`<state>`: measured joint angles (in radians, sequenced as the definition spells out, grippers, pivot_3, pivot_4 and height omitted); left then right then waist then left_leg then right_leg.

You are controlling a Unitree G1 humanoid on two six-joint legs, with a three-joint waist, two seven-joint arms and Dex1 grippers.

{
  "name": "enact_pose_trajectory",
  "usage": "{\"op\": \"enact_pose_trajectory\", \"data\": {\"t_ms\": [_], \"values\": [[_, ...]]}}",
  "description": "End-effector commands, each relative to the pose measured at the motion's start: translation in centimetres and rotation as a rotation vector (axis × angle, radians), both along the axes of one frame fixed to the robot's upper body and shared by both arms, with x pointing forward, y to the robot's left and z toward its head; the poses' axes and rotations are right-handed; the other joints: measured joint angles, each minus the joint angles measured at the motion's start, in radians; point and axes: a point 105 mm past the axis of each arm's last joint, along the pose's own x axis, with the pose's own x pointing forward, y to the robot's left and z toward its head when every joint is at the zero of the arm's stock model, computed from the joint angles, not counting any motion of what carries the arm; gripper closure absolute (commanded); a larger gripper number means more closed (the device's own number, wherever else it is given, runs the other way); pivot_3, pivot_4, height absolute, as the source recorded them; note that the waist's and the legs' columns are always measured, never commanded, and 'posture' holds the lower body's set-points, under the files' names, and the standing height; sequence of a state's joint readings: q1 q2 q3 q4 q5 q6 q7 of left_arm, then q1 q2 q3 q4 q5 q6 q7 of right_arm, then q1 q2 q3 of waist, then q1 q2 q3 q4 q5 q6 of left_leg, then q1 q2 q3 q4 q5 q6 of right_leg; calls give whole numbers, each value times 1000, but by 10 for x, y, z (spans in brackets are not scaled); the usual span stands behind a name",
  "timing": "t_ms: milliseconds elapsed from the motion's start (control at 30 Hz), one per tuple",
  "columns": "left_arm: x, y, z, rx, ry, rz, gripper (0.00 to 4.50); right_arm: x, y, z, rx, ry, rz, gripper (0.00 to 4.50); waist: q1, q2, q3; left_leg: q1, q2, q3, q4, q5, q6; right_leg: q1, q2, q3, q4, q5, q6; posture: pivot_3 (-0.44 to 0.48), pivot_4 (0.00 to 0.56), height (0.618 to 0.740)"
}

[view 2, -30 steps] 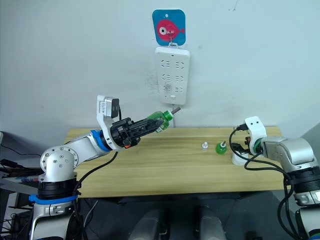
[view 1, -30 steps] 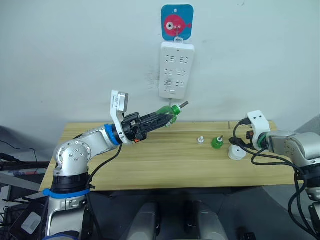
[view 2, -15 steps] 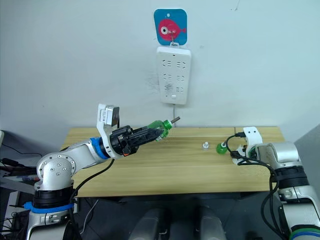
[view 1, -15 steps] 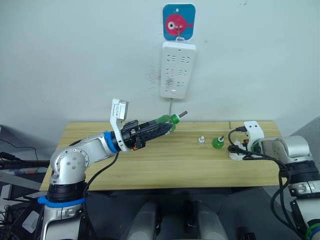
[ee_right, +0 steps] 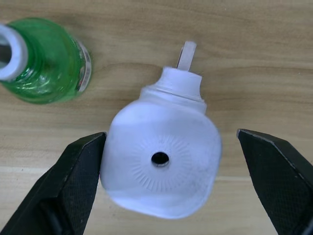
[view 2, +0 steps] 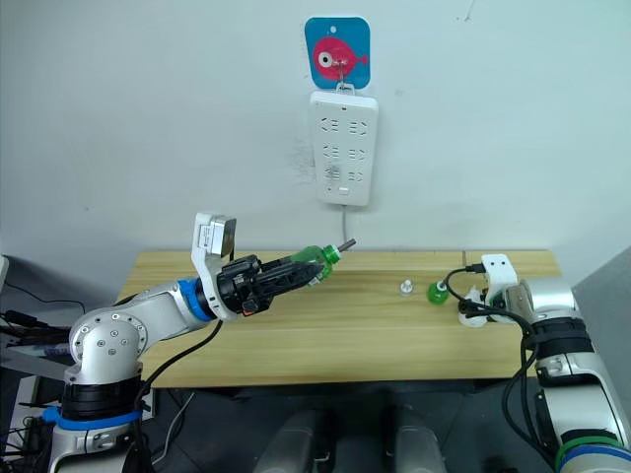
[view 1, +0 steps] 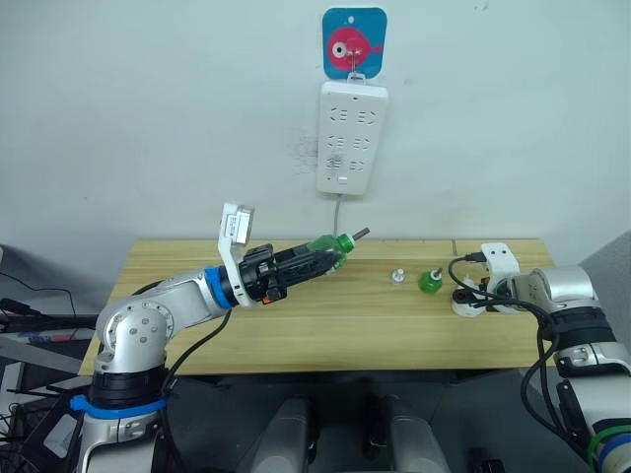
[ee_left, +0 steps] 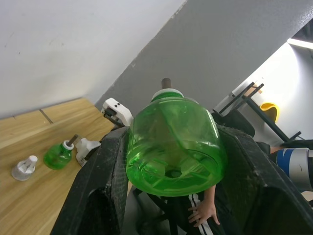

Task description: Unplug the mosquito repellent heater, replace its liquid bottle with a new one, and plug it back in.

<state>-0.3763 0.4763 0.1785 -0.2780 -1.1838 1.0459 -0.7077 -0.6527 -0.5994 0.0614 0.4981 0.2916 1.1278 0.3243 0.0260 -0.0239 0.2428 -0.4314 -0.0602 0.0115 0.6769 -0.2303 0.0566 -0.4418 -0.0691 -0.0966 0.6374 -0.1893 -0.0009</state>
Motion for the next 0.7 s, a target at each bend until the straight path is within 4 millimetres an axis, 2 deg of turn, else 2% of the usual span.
{"op": "enact_pose_trajectory", "data": {"t_ms": [33,100,200,367,567,633,700], "values": [[-9,-4,8,-6,-37,-37,2232,4,0,5,15,-13,4,190,0,0,0,0,0,0,0,0,0,0,0,0,0,0,0,60,228,740],[-9,-3,8,-5,-39,-35,2232,4,2,3,37,-4,8,560,0,0,0,0,0,0,0,0,0,0,0,0,0,0,0,58,228,740],[-10,-3,8,-5,-46,-35,2232,6,4,4,51,-9,11,1539,0,0,0,0,0,0,0,0,0,0,0,0,-1,0,0,57,230,740],[-11,-6,11,1,-113,-26,2232,5,3,19,59,-32,56,1562,0,2,1,-1,0,-1,-1,0,0,0,0,-1,-2,0,0,49,233,740],[-8,-18,3,129,-419,55,2232,-6,0,65,124,-41,179,1562,2,5,3,-2,0,0,-2,-1,0,1,0,-1,-8,1,1,38,235,740],[-10,-23,8,112,-557,83,2232,-15,7,89,197,-49,277,1562,2,5,3,-2,0,-1,-3,-1,1,0,0,-1,-9,1,1,19,231,740],[-11,-25,10,98,-645,104,2232,-23,15,104,262,-52,341,1562,1,5,3,-2,0,-1,-5,-1,1,0,0,-1,-10,1,1,11,229,740]]}}
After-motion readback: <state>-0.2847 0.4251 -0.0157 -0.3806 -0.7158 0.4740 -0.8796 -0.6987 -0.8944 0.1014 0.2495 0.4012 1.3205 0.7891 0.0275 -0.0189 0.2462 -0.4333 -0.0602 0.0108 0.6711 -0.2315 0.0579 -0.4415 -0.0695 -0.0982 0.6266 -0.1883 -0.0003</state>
